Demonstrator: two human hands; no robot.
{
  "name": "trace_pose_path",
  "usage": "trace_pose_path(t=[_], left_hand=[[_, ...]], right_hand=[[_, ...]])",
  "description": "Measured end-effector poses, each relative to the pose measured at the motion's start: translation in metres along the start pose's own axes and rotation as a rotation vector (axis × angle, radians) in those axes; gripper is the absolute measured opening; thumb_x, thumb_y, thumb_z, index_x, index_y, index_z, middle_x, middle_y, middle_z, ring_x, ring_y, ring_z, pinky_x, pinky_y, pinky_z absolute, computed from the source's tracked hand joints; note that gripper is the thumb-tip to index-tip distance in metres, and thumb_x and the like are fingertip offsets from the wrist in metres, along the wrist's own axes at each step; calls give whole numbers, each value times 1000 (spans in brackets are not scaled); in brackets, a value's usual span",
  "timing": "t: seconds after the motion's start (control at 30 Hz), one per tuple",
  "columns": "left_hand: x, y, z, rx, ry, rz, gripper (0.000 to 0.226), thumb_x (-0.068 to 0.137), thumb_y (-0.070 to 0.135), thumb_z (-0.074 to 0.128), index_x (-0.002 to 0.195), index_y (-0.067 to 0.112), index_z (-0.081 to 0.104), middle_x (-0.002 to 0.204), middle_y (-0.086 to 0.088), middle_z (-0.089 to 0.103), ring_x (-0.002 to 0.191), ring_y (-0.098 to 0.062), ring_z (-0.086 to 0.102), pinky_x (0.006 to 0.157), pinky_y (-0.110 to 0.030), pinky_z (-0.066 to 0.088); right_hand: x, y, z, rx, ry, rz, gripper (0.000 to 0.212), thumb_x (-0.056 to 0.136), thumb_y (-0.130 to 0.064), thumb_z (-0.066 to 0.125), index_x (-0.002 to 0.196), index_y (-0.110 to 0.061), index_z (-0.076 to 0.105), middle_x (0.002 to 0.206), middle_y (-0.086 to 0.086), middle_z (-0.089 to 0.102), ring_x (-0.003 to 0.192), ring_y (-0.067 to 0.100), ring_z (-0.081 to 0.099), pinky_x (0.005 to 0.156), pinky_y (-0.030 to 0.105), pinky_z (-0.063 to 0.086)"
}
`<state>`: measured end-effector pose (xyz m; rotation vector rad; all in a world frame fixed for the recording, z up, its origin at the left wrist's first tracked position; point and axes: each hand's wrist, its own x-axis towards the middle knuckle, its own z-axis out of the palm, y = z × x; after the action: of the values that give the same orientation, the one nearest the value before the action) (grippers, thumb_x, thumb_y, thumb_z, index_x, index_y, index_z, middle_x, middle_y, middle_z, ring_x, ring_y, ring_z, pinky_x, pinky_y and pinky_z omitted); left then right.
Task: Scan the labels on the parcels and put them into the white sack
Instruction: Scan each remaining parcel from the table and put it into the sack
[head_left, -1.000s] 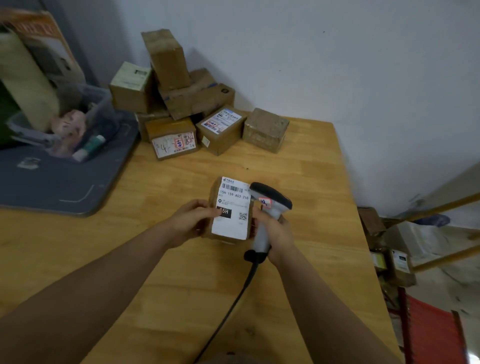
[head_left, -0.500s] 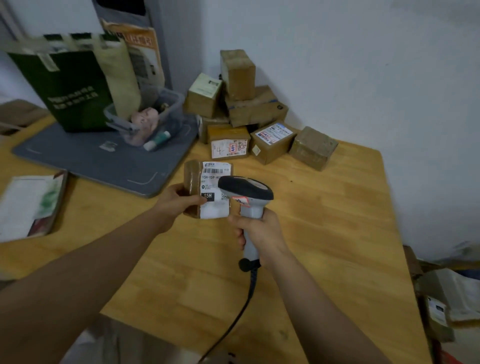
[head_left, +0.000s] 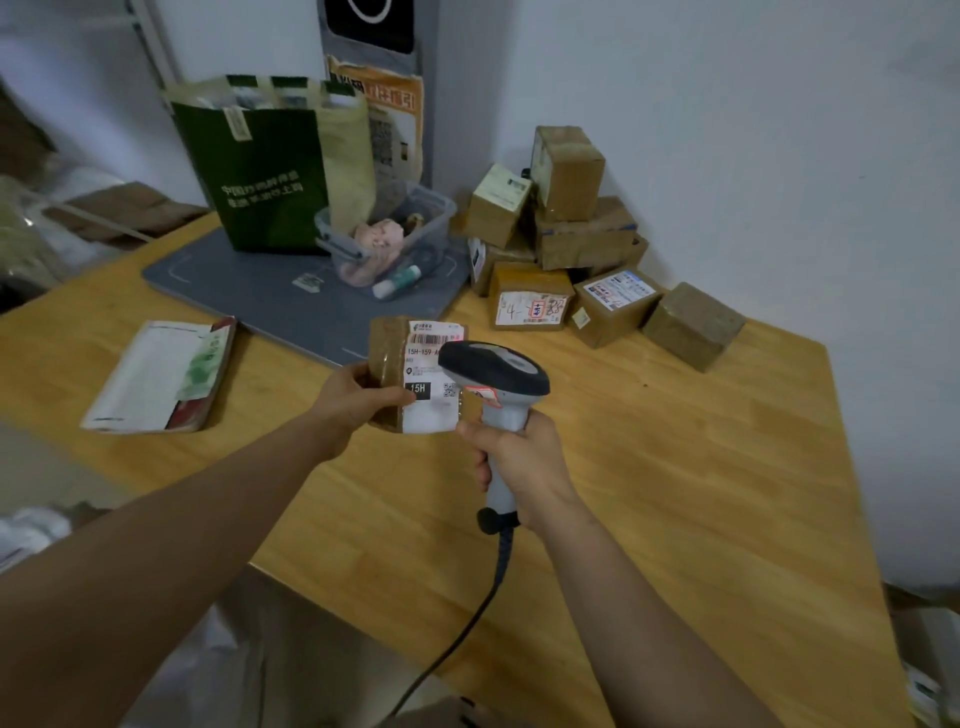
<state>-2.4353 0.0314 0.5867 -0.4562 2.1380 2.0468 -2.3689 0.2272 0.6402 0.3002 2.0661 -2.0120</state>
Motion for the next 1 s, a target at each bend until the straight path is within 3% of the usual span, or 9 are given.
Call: trace_pose_path(t=[0.1, 0.3, 0.47, 0.6, 0.7, 0.83, 0.9, 1.0], left_hand=[[-1, 0, -11, -6, 11, -7, 34, 73, 3, 78, 101, 13, 61, 101, -9, 69, 90, -26, 68, 62, -31, 55], [-3, -1, -29, -17, 39, 0, 30, 73, 6, 79, 93, 17, 60, 97, -7, 69, 83, -21, 68, 53, -23, 54], [-7, -6, -54, -74, 33, -22, 32, 75, 12, 78, 99, 19, 58, 102, -3, 68, 92, -20, 66, 69, -29, 55], [-21, -21, -94, -193, 90, -82, 27, 81, 15, 73, 106, 12, 63, 99, -3, 71, 88, -18, 67, 71, -27, 55], [-45, -42, -145, -269, 235, -111, 32, 84, 19, 69, 114, 11, 63, 104, -4, 69, 91, -19, 66, 72, -29, 54], [-94, -69, -227, -254, 561, -48, 28, 85, 19, 69, 110, 8, 63, 87, 0, 69, 64, -6, 67, 51, -19, 51], [-125, -88, -267, -176, 756, -69, 28, 83, 25, 72, 107, 15, 60, 87, 1, 67, 70, -8, 67, 58, -22, 53], [-175, -119, -323, -112, 957, -141, 45, 80, 34, 75, 117, 17, 57, 100, -3, 66, 85, -17, 66, 73, -32, 56]], right_hand=[[-1, -2, 11, -16, -13, 0, 21, 83, -7, 71, 68, -11, 57, 46, -2, 52, 37, 13, 46, 41, 25, 41], [2, -5, 28, -26, -39, -3, 15, 83, -8, 72, 75, -11, 60, 47, -3, 54, 39, 12, 48, 41, 25, 43], [7, -6, 48, 71, -62, 52, 13, 78, -9, 77, 81, -8, 64, 51, 0, 60, 41, 13, 52, 42, 24, 45], [13, -2, 79, 124, -82, 105, 21, 73, -7, 81, 82, -7, 63, 53, 3, 61, 42, 14, 54, 45, 24, 47], [14, 6, 121, 102, -148, 156, 27, 73, -3, 80, 93, -5, 63, 53, 3, 62, 43, 13, 56, 45, 24, 49], [7, 25, 198, -15, -297, 206, 21, 74, 0, 78, 88, -6, 64, 51, 4, 60, 41, 15, 54, 46, 25, 48], [0, 38, 239, -82, -369, 223, 17, 74, 0, 78, 83, -4, 64, 50, 5, 60, 41, 16, 54, 46, 26, 47], [-12, 57, 296, -183, -463, 255, 13, 76, -1, 76, 79, -2, 63, 51, 6, 62, 42, 16, 56, 47, 27, 48]])
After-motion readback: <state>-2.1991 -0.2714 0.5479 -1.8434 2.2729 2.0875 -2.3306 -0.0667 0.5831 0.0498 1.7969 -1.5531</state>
